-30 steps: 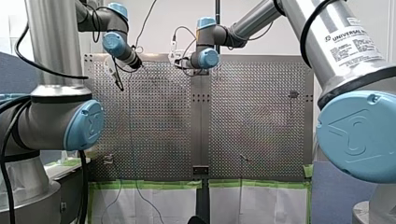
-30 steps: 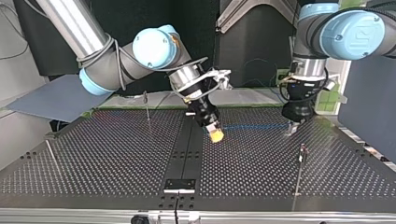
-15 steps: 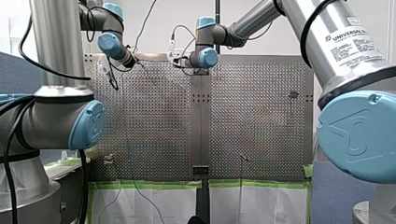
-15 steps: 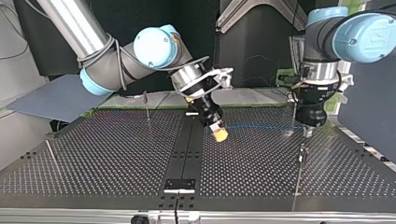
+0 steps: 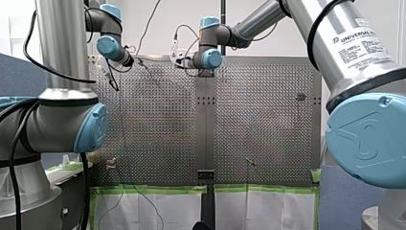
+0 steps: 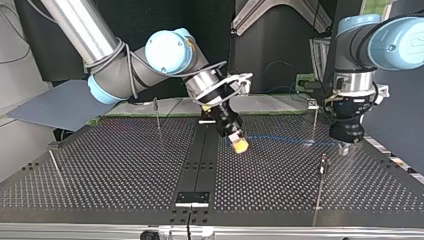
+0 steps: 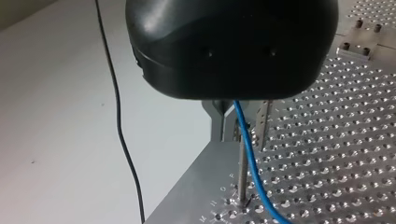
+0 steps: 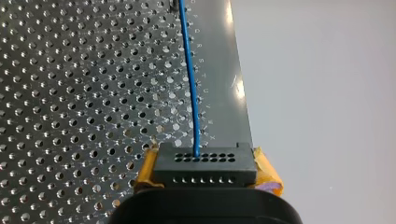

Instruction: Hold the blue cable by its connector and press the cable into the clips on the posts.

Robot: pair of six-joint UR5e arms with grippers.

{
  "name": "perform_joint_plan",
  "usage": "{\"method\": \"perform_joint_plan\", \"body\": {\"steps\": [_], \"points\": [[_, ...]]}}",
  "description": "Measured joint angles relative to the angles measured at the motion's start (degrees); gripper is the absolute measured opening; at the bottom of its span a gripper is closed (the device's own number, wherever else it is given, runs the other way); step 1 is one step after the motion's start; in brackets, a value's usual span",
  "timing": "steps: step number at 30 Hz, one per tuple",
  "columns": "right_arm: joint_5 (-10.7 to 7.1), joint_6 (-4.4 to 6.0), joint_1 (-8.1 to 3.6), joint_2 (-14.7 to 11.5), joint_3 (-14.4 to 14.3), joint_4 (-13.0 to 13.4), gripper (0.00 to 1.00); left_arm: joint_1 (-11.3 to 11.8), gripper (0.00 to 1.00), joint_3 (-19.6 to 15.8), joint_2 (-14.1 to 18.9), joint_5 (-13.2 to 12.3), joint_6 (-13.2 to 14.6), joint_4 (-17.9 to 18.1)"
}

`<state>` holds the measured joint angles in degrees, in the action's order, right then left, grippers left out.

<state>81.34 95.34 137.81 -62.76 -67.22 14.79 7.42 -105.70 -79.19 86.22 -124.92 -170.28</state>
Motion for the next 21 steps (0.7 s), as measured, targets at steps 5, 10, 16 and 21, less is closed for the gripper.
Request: {"method": "perform_joint_plan", "body": {"steps": [5,10,16,21], "points": [[0.02,0.25,0.04,0.17,0.34,0.05,0.0,1.03,0.01,-0.01,-0.75,-1.5,-0.41,1.19],[0.05,0.85,-0.13,0.2,0.65,0.07,0.0,1.74,0.01,0.04,-1.74,-2.91,-0.79,2.42],[0.05,1.22,-0.28,0.35,0.7,0.13,0.0,2.51,0.01,0.11,-2.11,-4.55,-1.94,4.14],[0.05,1.26,-0.41,0.37,0.72,0.15,0.0,2.92,0.01,0.26,-2.54,-5.39,-2.25,4.76]]}}
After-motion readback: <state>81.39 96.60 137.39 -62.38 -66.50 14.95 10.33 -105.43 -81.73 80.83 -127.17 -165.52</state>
